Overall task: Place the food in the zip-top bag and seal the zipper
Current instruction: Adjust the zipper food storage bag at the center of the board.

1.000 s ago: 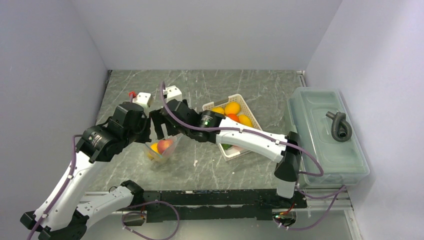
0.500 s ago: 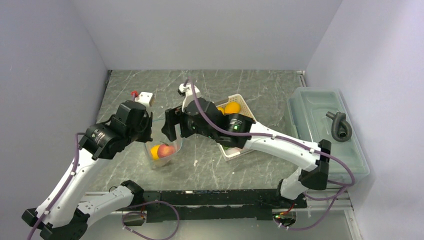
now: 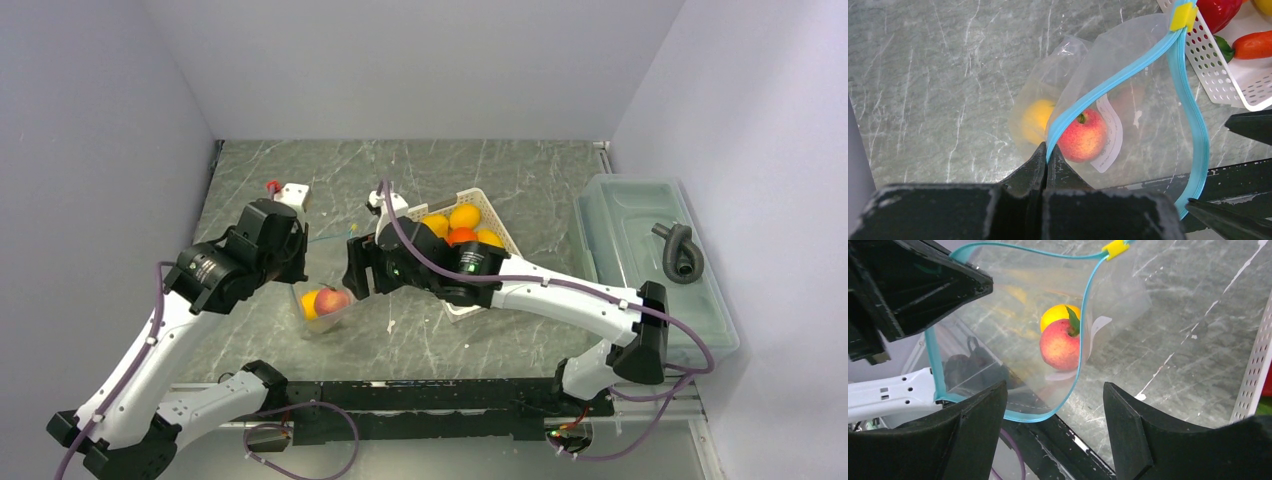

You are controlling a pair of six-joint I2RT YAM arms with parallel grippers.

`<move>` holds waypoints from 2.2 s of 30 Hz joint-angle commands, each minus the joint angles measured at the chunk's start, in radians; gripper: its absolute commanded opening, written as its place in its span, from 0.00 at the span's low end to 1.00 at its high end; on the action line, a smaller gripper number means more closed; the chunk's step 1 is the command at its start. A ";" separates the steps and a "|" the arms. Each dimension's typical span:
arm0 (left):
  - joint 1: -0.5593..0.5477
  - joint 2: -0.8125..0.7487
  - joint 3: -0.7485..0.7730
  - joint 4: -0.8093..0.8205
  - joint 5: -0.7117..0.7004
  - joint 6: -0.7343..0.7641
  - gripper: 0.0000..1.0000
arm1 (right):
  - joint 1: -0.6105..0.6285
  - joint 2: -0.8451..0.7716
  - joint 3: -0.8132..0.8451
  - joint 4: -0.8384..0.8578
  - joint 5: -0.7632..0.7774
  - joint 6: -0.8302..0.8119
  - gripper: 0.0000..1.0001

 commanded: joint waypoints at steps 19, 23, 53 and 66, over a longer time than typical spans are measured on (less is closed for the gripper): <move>0.001 0.009 0.004 0.028 0.005 0.000 0.00 | 0.002 0.156 0.129 -0.058 0.139 0.050 0.04; 0.001 0.008 0.011 0.015 0.001 0.004 0.00 | 0.002 0.156 0.180 -0.089 0.151 0.023 0.00; 0.001 0.027 0.161 -0.052 0.169 0.004 0.00 | -0.052 0.216 0.444 -0.301 0.121 -0.107 0.00; 0.108 0.226 -0.155 0.245 0.213 -0.017 0.00 | -0.289 0.351 0.220 -0.138 -0.135 -0.060 0.00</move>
